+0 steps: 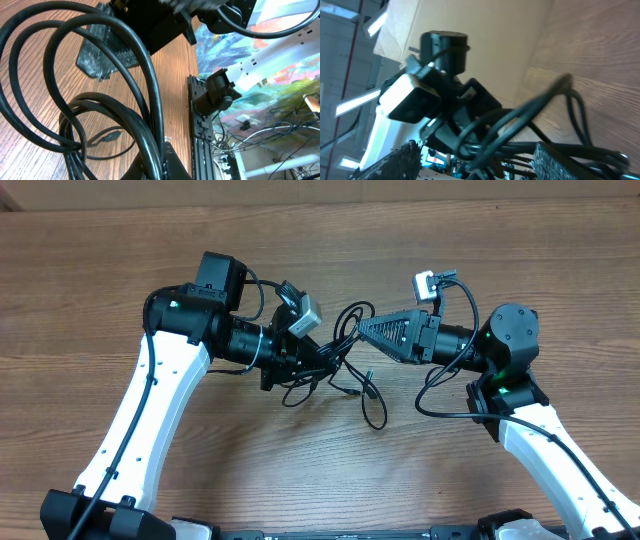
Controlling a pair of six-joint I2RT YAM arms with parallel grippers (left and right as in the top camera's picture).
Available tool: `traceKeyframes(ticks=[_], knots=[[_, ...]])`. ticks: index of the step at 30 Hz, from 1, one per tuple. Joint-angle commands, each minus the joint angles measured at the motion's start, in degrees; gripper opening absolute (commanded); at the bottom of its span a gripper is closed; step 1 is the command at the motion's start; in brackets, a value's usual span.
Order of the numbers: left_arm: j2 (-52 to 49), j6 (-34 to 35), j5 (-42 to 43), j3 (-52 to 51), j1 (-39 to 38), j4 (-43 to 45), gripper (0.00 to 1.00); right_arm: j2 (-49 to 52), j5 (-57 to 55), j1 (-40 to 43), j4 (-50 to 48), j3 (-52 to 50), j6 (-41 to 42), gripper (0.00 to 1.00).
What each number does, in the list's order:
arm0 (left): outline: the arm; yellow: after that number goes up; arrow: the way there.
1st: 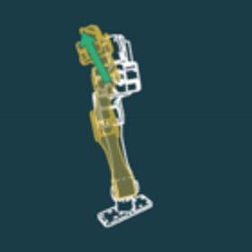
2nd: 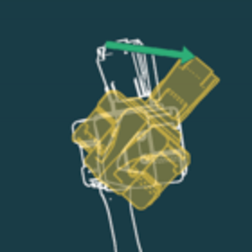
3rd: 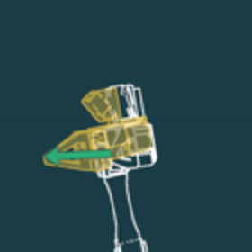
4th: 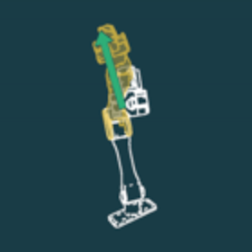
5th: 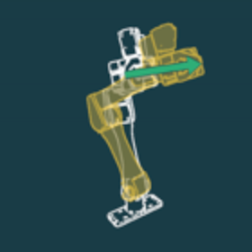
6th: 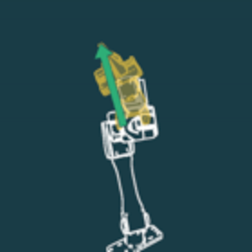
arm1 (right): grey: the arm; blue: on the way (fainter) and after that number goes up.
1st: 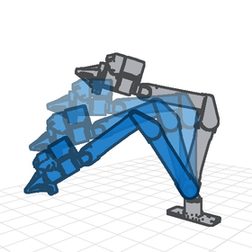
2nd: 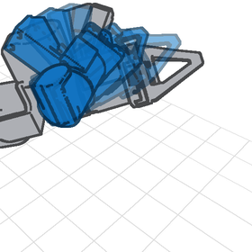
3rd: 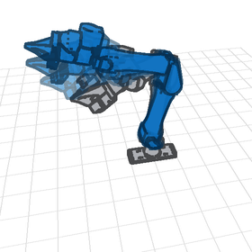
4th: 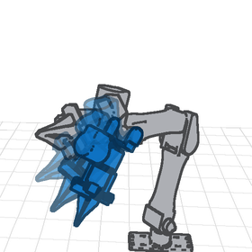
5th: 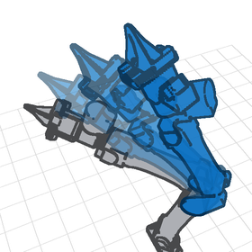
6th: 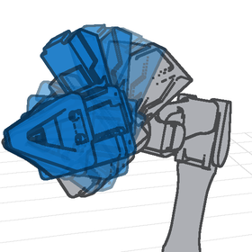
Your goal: Untangle cables
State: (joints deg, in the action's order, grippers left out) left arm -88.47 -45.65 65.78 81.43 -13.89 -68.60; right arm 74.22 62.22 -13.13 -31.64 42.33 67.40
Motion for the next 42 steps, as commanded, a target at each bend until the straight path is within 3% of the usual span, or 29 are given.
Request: traceKeyframes(ticks=[1, 5, 16, 22, 32, 35, 42], knots=[[0.0, -2.4, 2.7, 0.9, -1.2, 0.0, 0.04, -0.2, 0.9, 0.0, -4.5, 0.5, 5.6, 0.71], [0.0, -2.4, 2.6, 0.9, -1.9, 0.0, 0.04, -0.2, 0.9, -0.1, -8.1, 0.5, 10.1, 0.71], [0.0, -2.4, 2.6, 0.9, -4.1, 0.0, 0.04, -0.2, -6.0, -5.9, -8.2, 0.5, 10.6, 0.71], [0.0, -2.4, 2.6, 0.9, -5.5, -0.8, 0.04, -0.2, -13.6, -6.1, -8.2, 0.5, 10.6, 0.61], [0.0, -3.8, 3.3, 0.9, -6.0, -6.4, 0.04, -0.2, -28.2, -3.9, -8.2, 0.5, 10.6, 0.66], [0.0, -7.1, 3.8, 0.9, -7.6, -7.9, 0.04, -0.2, -27.2, -2.8, -8.2, 0.5, 10.6, 0.66], [0.0, -7.1, 3.9, 0.9, -8.5, -5.9, 0.04, -0.2, -19.1, -2.9, -8.2, 0.5, 7.4, 0.67]])
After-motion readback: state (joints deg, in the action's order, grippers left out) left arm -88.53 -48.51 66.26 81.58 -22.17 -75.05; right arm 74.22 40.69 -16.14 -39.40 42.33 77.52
